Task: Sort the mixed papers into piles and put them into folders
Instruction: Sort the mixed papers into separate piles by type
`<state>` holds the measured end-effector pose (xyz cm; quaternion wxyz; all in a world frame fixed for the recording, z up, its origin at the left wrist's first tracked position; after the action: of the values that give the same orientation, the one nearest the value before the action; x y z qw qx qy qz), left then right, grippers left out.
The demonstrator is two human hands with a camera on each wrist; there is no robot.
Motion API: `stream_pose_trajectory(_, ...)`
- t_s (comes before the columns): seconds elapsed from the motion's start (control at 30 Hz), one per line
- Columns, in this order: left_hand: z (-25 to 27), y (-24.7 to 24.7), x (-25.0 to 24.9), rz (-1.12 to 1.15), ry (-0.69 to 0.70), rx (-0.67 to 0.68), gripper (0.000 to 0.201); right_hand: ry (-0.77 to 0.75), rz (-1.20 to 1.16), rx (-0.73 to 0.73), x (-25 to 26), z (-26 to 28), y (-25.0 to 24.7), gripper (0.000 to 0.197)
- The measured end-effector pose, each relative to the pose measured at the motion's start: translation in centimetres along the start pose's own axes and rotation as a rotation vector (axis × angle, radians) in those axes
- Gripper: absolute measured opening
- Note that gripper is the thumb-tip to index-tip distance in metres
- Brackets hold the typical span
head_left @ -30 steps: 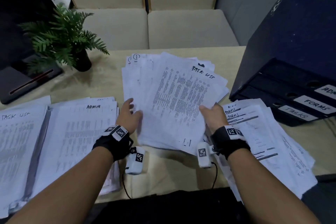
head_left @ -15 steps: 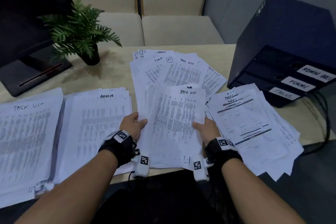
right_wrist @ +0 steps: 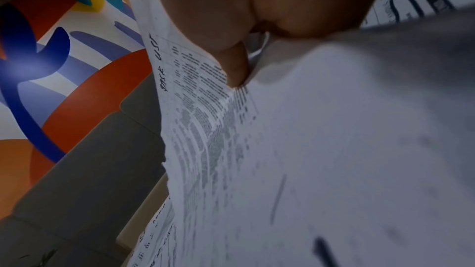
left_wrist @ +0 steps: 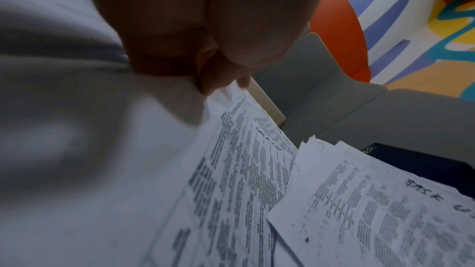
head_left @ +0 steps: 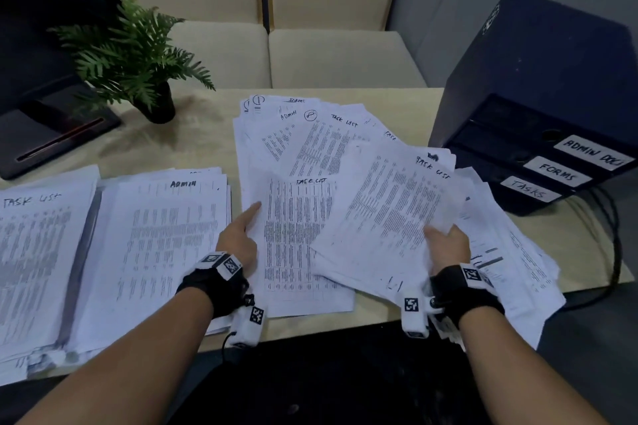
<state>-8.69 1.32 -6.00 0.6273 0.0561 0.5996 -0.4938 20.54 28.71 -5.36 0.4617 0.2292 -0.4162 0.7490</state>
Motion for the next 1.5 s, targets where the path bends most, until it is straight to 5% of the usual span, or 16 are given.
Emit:
stream_pose_trajectory(0.33, -0.1, 0.8, -0.6, 0.106, -0.015, -0.011, 0.028, 0.036, 0.050, 0.372, -1.2, 1.4, 6.3, 0.016)
stream_pose_trajectory(0.6, 0.0, 1.2, -0.6, 0.196, -0.026, -0.080, 0.013, 0.106, 0.045, 0.465, -2.4, 2.6, 8.6, 0.013)
stream_pose_trajectory(0.7, 0.2, 1.5, -0.5, 0.225, -0.024, -0.077, 0.022, 0.105, 0.048, 0.474, -2.2, 3.1, 8.6, 0.012)
stream_pose_trajectory(1.0, 0.6, 1.0, -0.1, 0.192, -0.028, -0.134, 0.037, 0.006, 0.170, 0.258, -2.1, 3.0, 7.0, 0.004)
stream_pose_trajectory(1.17, 0.7, 0.4, -0.3, 0.089, -0.019, -0.139, 0.008, 0.077, -0.009, -0.007, -2.1, 0.8, 2.5, 0.031)
stream_pose_trajectory(1.37, 1.3, 0.1, -0.6, 0.140, -0.024, -0.184, 0.047, 0.074, -0.126, -0.057, -1.6, -0.4, -0.7, 0.029)
stream_pose_trajectory(1.5, 1.3, 0.2, -0.7, 0.139, 0.034, -0.167, 0.089, 0.063, -0.067, 0.068, -1.3, 0.5, 0.7, 0.027)
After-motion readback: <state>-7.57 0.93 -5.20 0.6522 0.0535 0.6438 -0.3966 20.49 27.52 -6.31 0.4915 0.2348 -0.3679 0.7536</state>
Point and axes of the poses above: each hand's wrist, its own z-axis away from the middle knuckle, its own y-axis out of the palm, x = y × z, the point moved 7 cm from there along -z, towards the middle knuckle, and after that the axes turned 14 degrees about y, right-handed, at the moved point
